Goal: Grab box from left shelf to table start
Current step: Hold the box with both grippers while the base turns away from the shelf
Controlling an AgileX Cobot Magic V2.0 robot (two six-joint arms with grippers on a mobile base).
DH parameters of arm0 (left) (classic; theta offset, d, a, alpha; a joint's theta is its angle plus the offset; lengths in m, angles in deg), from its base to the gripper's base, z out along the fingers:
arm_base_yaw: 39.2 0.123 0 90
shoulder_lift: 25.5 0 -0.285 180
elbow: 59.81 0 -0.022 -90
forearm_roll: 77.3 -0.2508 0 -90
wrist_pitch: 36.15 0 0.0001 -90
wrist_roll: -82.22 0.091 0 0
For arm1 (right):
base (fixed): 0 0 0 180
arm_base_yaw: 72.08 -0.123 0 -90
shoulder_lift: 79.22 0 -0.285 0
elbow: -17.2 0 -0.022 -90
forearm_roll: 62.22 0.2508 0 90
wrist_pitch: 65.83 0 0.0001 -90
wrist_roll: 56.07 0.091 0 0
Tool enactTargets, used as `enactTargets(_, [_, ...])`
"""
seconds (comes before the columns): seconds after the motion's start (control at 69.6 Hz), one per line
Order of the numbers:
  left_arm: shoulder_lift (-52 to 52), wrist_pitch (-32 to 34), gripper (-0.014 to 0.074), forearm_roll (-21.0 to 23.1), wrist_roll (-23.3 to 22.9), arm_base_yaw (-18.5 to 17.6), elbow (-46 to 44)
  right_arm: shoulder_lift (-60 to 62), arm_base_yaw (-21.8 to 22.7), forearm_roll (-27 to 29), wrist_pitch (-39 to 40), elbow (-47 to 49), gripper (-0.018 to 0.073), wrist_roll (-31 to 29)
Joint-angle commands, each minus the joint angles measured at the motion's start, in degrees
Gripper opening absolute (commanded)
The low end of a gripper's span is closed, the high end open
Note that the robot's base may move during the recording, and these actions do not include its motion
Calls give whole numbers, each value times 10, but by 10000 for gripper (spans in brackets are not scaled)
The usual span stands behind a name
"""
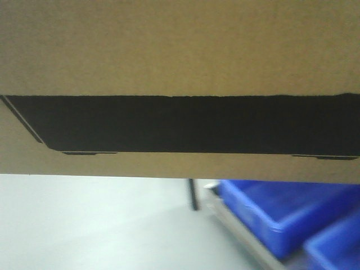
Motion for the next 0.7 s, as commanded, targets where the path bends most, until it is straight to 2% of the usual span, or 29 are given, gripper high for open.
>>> enactTargets(0.0, [6, 94, -97, 77, -1, -9, -25, -1, 1, 26, 106, 20, 56, 1])
enactTargets(0.69, [6, 93, -97, 79, -1, -9, -25, -1, 1, 26, 106, 20, 56, 1])
